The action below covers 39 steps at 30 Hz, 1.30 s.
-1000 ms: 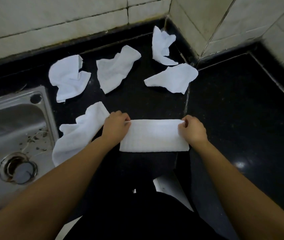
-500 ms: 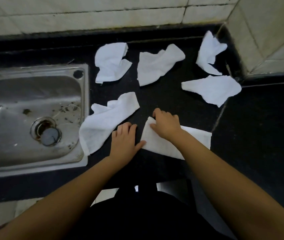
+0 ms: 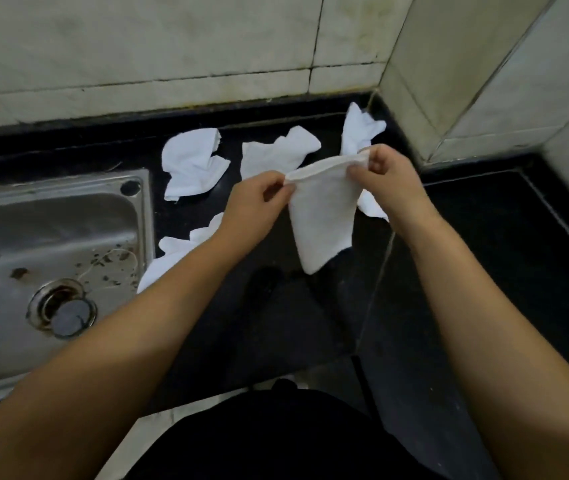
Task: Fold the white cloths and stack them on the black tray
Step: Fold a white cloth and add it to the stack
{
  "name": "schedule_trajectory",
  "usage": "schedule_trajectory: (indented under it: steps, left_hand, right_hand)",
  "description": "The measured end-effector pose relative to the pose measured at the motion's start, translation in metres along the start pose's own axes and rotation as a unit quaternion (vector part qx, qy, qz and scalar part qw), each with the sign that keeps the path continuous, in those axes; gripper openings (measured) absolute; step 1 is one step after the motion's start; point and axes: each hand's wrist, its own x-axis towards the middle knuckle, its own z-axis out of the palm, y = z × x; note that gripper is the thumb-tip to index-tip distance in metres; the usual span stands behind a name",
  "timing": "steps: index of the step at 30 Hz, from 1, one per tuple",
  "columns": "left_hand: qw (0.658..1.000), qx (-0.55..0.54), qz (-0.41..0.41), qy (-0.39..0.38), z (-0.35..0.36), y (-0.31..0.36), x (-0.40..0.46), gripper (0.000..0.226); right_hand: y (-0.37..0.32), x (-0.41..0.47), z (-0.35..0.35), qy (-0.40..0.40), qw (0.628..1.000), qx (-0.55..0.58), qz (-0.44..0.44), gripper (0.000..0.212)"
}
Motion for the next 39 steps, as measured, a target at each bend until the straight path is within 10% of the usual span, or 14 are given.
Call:
schedule_trajectory:
  steps: [5,15,29,39]
  left_hand:
    - [0.997,-0.037,0.063,-0.015,-0.014,0.023,-0.006,0.011]
    - [0.927,0.064,-0.15,-0.338,0.012,-0.082,-0.102,0.01]
    - [0.964,0.152,-0.18,-0.122,0.055,-0.083,0.004,0.022]
    - [0.954,0.23,-0.185,-0.047,0.073,-0.09,-0.013,0.031]
  right_hand:
    - [-0.006,-0.03,-0.006,0.011,0.997,0.065,-0.036,0.018]
    - [0.115,-0.117,0.04,-0.223,0.953,-0.087,0.187,0.007]
    - [0.111,0.001,0.044,-0.043,0.97,-0.15,0.188,0.02]
    - [0.121,0.013,0.061,-0.089,0.903,-0.405,0.108,0.041]
